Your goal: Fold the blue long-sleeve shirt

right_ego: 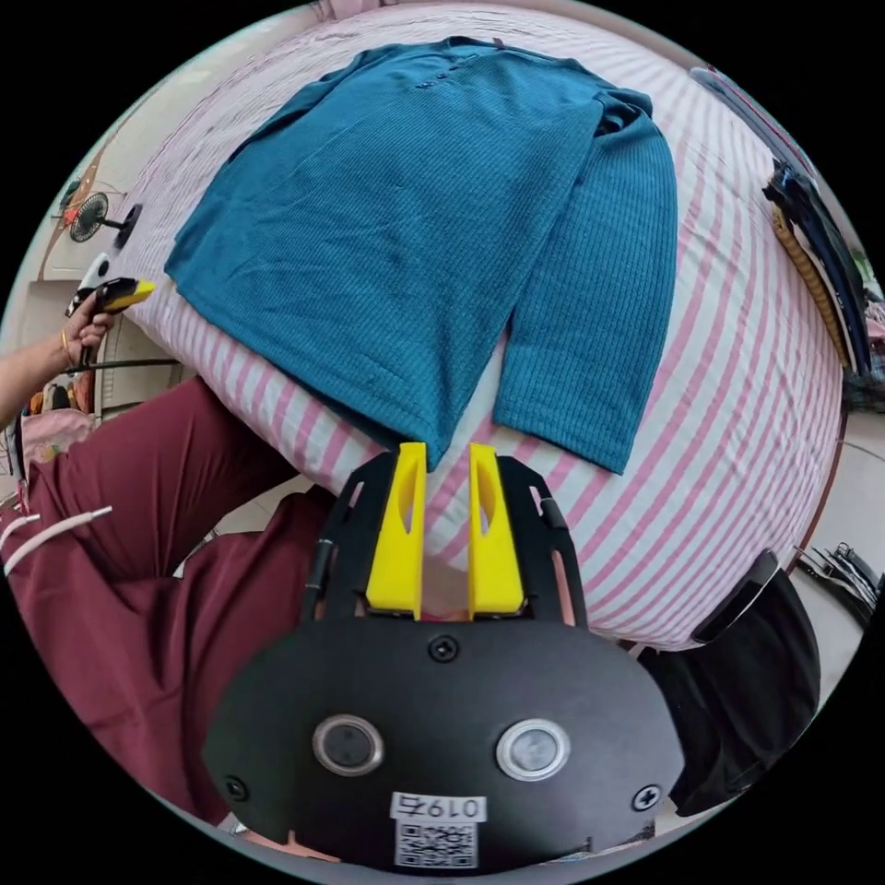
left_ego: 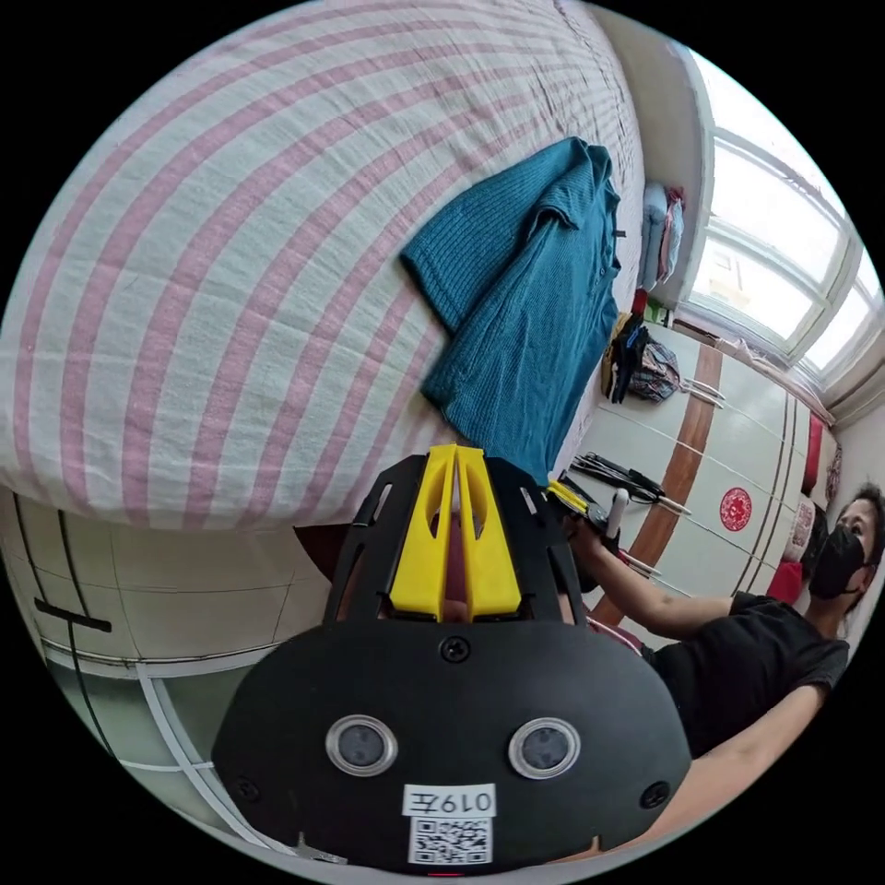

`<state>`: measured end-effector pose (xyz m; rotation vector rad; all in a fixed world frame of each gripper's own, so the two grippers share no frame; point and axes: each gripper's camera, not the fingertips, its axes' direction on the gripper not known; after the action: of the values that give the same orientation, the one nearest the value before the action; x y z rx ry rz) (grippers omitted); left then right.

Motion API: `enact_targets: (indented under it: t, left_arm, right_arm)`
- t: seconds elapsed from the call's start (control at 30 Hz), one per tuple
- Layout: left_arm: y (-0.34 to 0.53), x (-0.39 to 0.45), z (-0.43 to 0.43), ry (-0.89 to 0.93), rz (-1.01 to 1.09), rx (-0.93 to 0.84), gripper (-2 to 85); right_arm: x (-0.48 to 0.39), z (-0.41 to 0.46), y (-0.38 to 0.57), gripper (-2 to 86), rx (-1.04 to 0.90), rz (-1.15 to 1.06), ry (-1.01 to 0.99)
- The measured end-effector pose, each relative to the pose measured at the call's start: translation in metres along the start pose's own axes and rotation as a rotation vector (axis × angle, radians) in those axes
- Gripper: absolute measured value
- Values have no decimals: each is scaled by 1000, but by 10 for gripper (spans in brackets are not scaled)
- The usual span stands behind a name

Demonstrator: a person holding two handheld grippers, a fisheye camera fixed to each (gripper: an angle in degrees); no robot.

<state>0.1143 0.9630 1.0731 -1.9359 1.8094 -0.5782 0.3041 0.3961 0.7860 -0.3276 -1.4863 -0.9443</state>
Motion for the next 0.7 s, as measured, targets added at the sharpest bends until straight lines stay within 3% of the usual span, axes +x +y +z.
enact_targets:
  t: [0.17, 0.27, 0.37, 0.47, 0.7]
  left_arm:
    - [18, 51, -5, -148, 140, 102, 8]
    - [20, 91, 3, -206, 224, 118, 8]
    - [12, 134, 30, -204, 321, 85, 8]
    - [0, 173, 70, -272, 392, 12, 7]
    - [-20, 246, 137, -580, 505, 61, 6]
  right_arm:
    - [18, -23, 4, 50, 6, 27, -44]
    - [37, -22, 6, 53, -45, 77, -168]
    - [50, -19, 5, 30, -95, 118, -215]
    - [66, -40, 2, 1, 24, 218, -258]
    - [39, -94, -105, -7, 159, -50, -83]
